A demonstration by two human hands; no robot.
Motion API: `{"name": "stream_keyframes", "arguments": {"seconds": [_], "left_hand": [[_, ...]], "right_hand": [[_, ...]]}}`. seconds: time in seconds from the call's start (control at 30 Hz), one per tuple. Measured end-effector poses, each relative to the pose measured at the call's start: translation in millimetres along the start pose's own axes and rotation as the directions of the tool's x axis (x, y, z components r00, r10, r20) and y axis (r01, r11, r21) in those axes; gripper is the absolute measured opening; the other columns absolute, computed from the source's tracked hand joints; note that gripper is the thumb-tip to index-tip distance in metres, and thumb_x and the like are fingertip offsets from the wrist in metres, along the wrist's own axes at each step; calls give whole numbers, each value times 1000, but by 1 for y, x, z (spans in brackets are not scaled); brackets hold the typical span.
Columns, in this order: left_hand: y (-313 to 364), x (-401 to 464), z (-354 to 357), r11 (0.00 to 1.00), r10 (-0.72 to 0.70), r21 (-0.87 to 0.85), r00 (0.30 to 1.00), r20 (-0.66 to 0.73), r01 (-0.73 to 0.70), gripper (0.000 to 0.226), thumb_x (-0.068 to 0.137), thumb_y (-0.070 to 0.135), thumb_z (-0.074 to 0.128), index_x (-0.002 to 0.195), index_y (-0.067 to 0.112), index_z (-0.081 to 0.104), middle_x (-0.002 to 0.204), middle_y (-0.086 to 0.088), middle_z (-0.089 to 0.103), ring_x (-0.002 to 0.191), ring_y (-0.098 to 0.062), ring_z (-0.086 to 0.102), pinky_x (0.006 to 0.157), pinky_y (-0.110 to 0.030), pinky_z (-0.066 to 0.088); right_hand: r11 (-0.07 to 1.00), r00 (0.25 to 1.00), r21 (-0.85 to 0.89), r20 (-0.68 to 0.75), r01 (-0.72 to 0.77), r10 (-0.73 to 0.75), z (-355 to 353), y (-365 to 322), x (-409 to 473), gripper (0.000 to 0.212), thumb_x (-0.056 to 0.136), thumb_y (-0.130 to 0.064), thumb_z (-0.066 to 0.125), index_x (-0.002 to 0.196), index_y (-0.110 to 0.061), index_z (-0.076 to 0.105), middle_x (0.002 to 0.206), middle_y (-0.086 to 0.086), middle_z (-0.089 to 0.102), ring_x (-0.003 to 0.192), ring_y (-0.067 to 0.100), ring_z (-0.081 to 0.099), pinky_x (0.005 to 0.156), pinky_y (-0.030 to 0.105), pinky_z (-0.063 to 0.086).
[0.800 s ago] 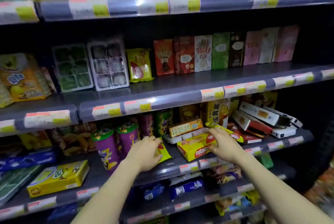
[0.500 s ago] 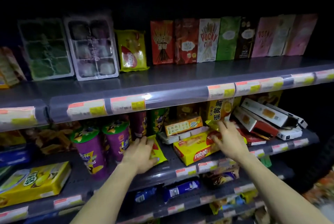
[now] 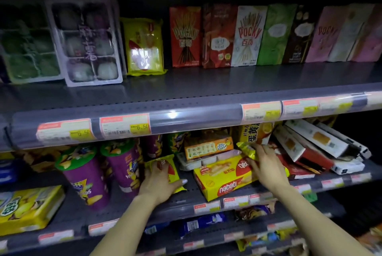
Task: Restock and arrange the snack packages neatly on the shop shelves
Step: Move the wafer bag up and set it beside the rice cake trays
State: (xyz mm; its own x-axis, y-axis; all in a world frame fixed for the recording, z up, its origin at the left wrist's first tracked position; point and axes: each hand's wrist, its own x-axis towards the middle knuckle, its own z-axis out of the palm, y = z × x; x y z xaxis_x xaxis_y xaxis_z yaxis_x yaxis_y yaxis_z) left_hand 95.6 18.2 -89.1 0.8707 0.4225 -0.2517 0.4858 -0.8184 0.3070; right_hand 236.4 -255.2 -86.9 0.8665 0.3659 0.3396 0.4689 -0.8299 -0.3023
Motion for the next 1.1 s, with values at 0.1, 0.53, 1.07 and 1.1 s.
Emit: {"name": "stream_keyframes", "arguments": {"seconds": [0.1, 0.53, 1.07, 1.1], "left_hand": [[4, 1, 6, 987, -123, -112, 992, -41, 118, 90, 82, 67, 53, 152, 21, 18, 158, -15, 5, 141, -44, 16, 113, -46, 27], [7, 4, 15, 891, -304, -386, 946, -113, 240, 129, 53, 63, 82, 148, 18, 7, 142, -20, 38, 130, -41, 35, 104, -46, 34], [10, -6, 7, 761, -316, -636, 929, -192, 127, 131, 56, 21, 93, 151, 18, 3, 149, -25, 25, 135, -41, 31, 106, -45, 35], [8, -7, 8, 751, -321, -650, 925, -204, 117, 130, 56, 20, 93, 151, 19, 4, 147, -24, 30, 133, -41, 34, 105, -46, 37]], "right_hand": [[999, 1000, 31, -8, 8, -8, -2, 2, 1, 40, 88, -24, 64, 124, -8, 55, 117, 14, 59, 109, 33, 55, 83, 41, 52], [993, 993, 90, -97, 77, -69, 0, 8, -3, 35, 88, -20, 64, 120, -7, 58, 114, 14, 61, 105, 33, 58, 76, 36, 51], [931, 980, 334, -178, 145, -89, -7, 5, -8, 35, 91, -26, 61, 123, -13, 59, 115, 10, 63, 107, 27, 57, 83, 33, 44], [921, 976, 354, -191, 165, -101, -10, 2, -9, 34, 91, -27, 60, 122, -14, 59, 115, 9, 64, 106, 26, 57, 82, 32, 43]]}}
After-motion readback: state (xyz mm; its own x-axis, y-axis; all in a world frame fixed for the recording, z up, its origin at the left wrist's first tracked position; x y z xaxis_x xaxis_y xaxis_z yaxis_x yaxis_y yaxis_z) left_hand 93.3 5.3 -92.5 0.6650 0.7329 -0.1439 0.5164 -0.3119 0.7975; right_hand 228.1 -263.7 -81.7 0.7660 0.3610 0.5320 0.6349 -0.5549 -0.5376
